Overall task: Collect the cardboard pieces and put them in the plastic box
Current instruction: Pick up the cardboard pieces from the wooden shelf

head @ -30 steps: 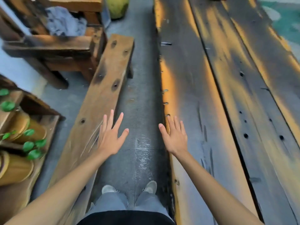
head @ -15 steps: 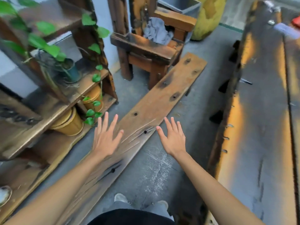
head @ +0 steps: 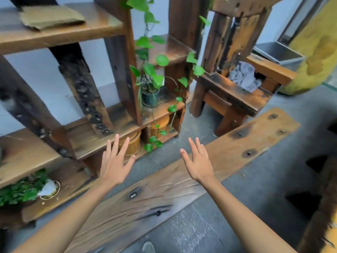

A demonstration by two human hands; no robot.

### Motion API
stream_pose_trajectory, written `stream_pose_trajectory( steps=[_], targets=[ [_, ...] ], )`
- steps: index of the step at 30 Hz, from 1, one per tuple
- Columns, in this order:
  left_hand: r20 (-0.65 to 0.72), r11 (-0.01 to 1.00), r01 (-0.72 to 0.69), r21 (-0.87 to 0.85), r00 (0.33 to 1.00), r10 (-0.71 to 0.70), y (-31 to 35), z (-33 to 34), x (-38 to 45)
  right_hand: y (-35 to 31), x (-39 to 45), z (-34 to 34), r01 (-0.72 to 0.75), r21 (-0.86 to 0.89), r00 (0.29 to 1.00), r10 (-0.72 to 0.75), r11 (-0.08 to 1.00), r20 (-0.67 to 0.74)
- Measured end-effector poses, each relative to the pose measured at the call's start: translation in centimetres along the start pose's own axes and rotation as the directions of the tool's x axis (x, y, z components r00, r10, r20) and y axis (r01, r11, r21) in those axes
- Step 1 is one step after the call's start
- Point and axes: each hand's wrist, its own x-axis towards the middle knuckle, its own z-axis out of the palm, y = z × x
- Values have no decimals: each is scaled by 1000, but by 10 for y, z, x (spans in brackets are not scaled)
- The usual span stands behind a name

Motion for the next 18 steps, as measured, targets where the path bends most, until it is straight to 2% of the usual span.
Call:
stream_pose_trajectory(
  steps=[11, 18],
  targets=[
    [-191, 991, 131, -41, 972, -136, -69, -87, 30, -112, 61, 26, 238, -48, 970, -235, 970, 55],
    [-342, 984, 172, -54, 922, -180, -81, -138, 62, -177, 107, 22, 435, -69, 898, -427, 898, 103]
  ],
)
